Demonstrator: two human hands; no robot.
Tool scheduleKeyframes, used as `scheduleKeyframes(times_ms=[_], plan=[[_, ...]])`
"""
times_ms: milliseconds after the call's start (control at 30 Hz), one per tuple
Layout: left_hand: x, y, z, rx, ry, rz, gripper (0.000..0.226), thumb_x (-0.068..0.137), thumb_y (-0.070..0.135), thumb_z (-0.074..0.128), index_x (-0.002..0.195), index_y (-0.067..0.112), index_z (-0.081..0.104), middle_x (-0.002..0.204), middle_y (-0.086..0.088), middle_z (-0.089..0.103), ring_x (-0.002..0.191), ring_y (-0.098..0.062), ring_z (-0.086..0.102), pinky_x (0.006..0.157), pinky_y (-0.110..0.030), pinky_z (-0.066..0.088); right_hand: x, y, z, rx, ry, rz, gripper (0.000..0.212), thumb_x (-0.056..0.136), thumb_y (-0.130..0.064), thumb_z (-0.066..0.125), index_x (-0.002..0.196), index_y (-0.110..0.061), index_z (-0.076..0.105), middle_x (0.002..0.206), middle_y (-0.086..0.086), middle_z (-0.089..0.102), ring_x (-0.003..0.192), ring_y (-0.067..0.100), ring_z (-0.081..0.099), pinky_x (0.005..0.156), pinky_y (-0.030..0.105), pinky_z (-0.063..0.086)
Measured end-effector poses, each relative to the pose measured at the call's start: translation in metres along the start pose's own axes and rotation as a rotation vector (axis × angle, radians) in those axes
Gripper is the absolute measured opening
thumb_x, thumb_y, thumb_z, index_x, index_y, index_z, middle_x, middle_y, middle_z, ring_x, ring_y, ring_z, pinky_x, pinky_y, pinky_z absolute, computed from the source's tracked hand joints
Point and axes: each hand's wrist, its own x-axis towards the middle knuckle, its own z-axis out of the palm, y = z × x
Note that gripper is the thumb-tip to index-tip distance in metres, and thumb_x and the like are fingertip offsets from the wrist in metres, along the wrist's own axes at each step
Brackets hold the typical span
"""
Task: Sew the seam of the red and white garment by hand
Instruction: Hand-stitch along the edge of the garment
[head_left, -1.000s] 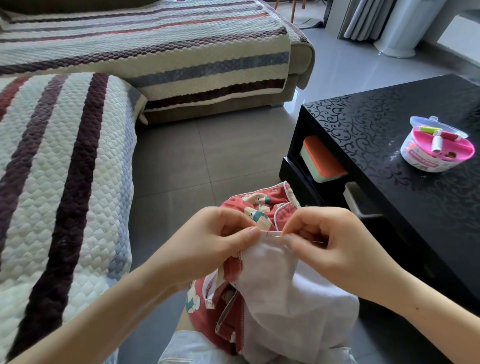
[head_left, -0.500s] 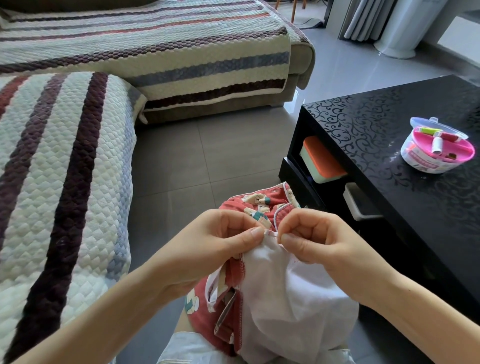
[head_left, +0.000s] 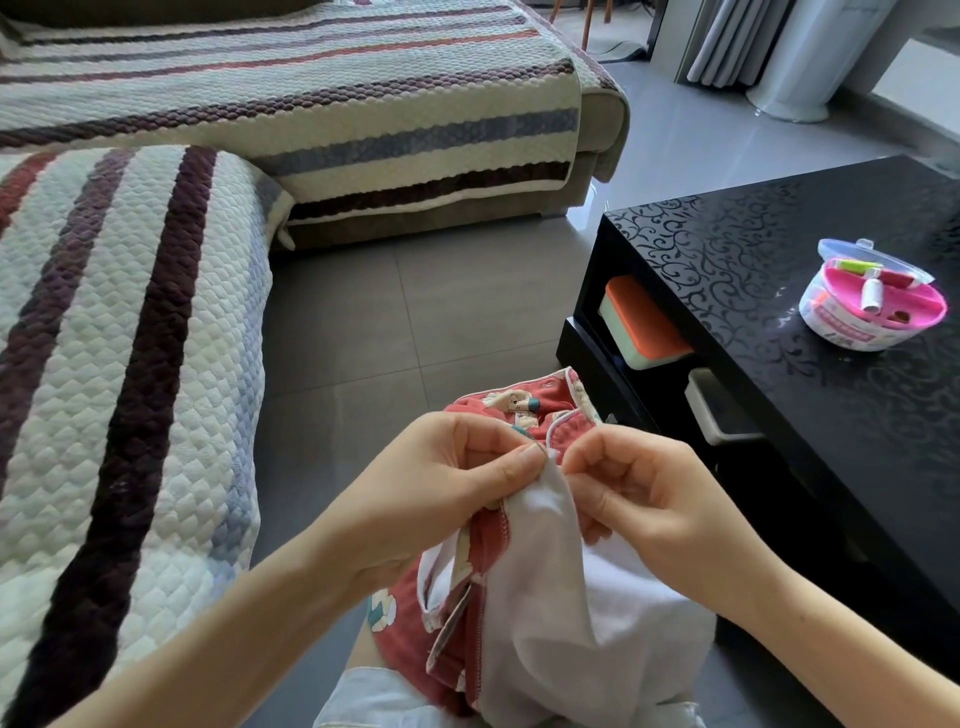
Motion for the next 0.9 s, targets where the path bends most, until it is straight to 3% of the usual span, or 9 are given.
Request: scheduleKeyframes(times_ms=[133,300,433,567,667,833,900], plan=[[0.005,-0.001,0.002,0.159,0.073,0.063,0.015,0.086,0.016,0.066,0.073,0.014,0.074,0.07,0.0,0.072,0.065,-0.008,0.065,0.062,-0.02,0.052,0.003,0.0,0.006,-0.046,0.091,-0.076,0.009,0.082,-0.011,0.061,0.084,-0.019,0.064,0.073,0.004,0.067,0.058,0.008,0.062,0.059,0.021,0.049],[0.006,-0.004,0.002,0.222,0.081,0.095,0.013,0.086,0.016,0.067,0.077,0.012,0.075,0.072,0.001,0.074,0.067,-0.009,0.067,0.063,-0.022,0.053,-0.004,0.0,0.007,-0.165,0.026,-0.086,0.018,0.09,-0.01,0.052,0.103,-0.022,0.057,0.071,0.007,0.065,0.065,0.018,0.066,0.065,0.024,0.053],[0.007,-0.008,0.003,0.28,0.066,0.109,0.013,0.086,0.02,0.068,0.08,0.01,0.075,0.078,-0.004,0.075,0.077,-0.025,0.072,0.071,-0.037,0.056,-0.002,-0.003,0.008,-0.214,0.059,-0.133,0.005,0.093,-0.023,0.052,0.093,-0.022,0.057,0.072,0.008,0.066,0.068,0.019,0.067,0.064,0.023,0.052],[0.007,-0.011,0.003,0.304,0.075,0.112,0.012,0.085,0.019,0.07,0.077,0.012,0.075,0.075,-0.004,0.074,0.068,-0.012,0.066,0.065,-0.031,0.051,0.002,-0.002,0.005,-0.413,0.099,-0.175,0.011,0.092,-0.032,0.057,0.09,-0.023,0.062,0.079,-0.008,0.067,0.074,0.013,0.068,0.065,0.035,0.055],[0.008,-0.01,0.002,0.315,0.084,0.123,0.011,0.086,0.016,0.069,0.078,0.013,0.075,0.078,-0.005,0.074,0.072,-0.017,0.067,0.07,-0.042,0.055,0.005,-0.002,0.004,-0.665,0.183,-0.337,0.02,0.092,-0.035,0.054,0.09,-0.019,0.066,0.086,-0.012,0.067,0.079,0.009,0.065,0.065,0.034,0.053],[0.007,-0.008,0.003,0.301,0.07,0.124,0.015,0.082,0.026,0.069,0.078,0.013,0.076,0.072,0.001,0.073,0.065,-0.009,0.063,0.063,-0.027,0.051,0.009,-0.003,0.004,-0.844,0.347,-0.568,0.013,0.086,-0.02,0.068,0.077,-0.011,0.07,0.089,-0.002,0.064,0.084,0.019,0.058,0.068,0.034,0.048],[0.007,-0.008,0.004,0.307,0.069,0.116,0.013,0.085,0.019,0.068,0.074,0.015,0.074,0.063,0.008,0.069,0.058,-0.001,0.057,0.056,-0.015,0.044,0.01,-0.004,0.006,-0.885,0.353,-0.651,0.011,0.085,-0.013,0.068,0.076,-0.007,0.071,0.087,0.002,0.065,0.083,0.021,0.058,0.067,0.035,0.047]])
